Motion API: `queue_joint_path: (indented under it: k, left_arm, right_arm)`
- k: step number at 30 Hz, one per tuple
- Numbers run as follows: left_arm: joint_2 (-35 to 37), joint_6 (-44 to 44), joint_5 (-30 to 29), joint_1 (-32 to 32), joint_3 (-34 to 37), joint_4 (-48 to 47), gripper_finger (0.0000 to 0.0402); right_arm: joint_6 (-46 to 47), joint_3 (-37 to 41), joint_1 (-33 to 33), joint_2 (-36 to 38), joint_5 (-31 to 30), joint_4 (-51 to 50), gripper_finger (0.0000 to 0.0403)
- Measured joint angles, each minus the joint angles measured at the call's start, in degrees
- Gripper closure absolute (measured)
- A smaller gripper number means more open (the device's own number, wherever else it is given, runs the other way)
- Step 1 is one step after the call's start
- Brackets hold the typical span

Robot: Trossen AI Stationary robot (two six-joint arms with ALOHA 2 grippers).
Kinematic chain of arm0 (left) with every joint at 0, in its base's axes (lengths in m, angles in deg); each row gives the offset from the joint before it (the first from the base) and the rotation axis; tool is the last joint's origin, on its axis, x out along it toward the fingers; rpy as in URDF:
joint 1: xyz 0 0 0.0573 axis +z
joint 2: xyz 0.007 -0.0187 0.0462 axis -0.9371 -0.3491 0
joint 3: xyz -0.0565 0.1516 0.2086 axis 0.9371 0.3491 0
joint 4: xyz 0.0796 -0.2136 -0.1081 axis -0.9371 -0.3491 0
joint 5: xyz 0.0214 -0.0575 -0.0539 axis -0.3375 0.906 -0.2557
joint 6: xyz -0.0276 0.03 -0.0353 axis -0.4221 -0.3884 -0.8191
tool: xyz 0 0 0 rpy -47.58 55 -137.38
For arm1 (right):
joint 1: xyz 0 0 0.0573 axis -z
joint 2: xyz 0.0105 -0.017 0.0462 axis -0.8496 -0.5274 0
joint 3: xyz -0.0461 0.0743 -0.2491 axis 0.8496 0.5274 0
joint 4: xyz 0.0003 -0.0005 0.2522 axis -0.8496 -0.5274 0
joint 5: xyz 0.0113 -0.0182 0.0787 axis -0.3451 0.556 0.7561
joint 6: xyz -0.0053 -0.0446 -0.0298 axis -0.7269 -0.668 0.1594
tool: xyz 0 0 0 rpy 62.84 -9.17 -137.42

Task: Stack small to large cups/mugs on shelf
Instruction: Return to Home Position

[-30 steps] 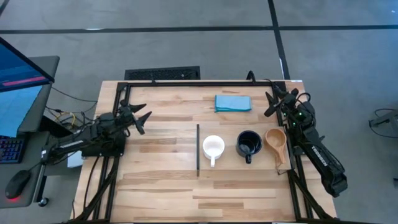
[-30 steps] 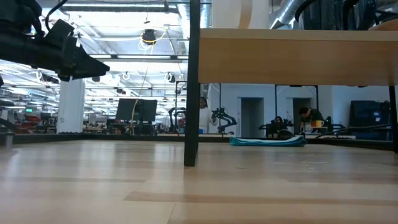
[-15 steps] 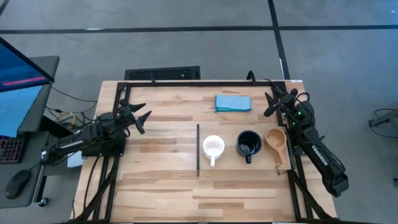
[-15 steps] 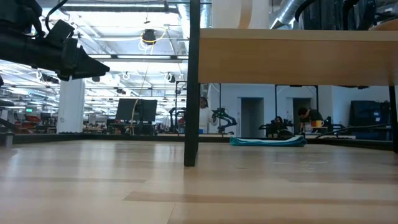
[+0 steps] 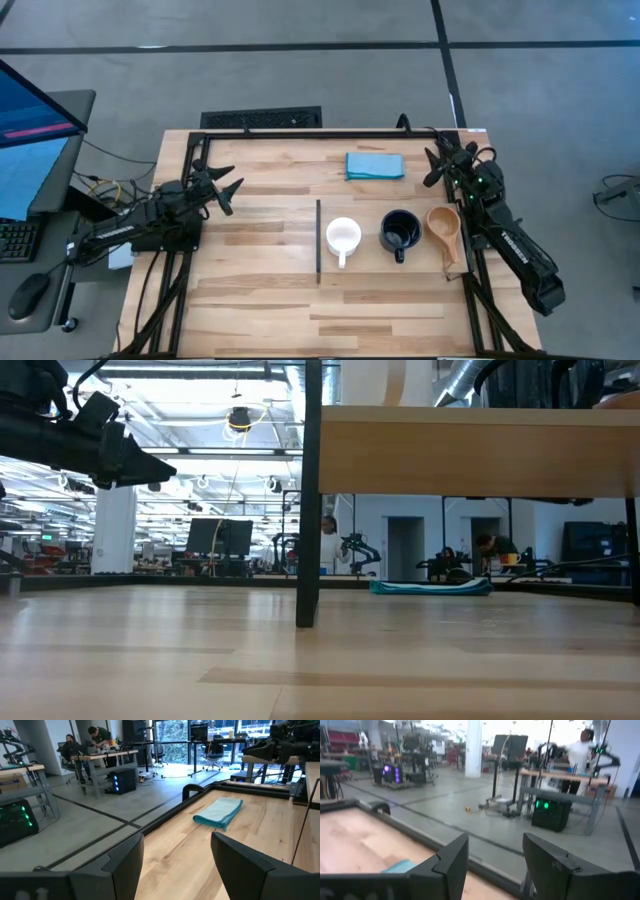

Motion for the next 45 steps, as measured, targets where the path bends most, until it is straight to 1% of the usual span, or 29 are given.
queue_joint_path:
  k: [7,12,16,25,30,45]
  left_arm:
    - [0.0,0.3,0.0,0.0,0.0,0.0,0.0178]
    - [0.0,-0.1,0.0,0.0,0.0,0.0,0.0178]
    - [0.0,-0.1,0.0,0.0,0.0,-0.1,0.0178]
    - [0.0,0.3,0.1,0.0,0.0,-0.1,0.0178]
    - [-0.1,0.9,0.1,0.0,0.0,-0.1,0.0178]
    - [-5.5,0.9,0.2,0.0,0.0,-0.1,0.0178]
  right_arm:
    - [0.4,0.0,0.0,0.0,0.0,5.0,0.0193]
    - [0.4,0.0,0.5,0.0,0.0,2.0,0.0193]
    - [0.4,0.0,0.3,0.2,0.0,1.5,0.0193]
    - [1.1,0.0,-1.1,5.7,0.0,-0.3,0.0193]
    - [1.0,0.0,-1.1,5.7,0.0,-2.5,0.0193]
    - [0.9,0.0,-1.1,5.7,0.0,-2.5,0.0193]
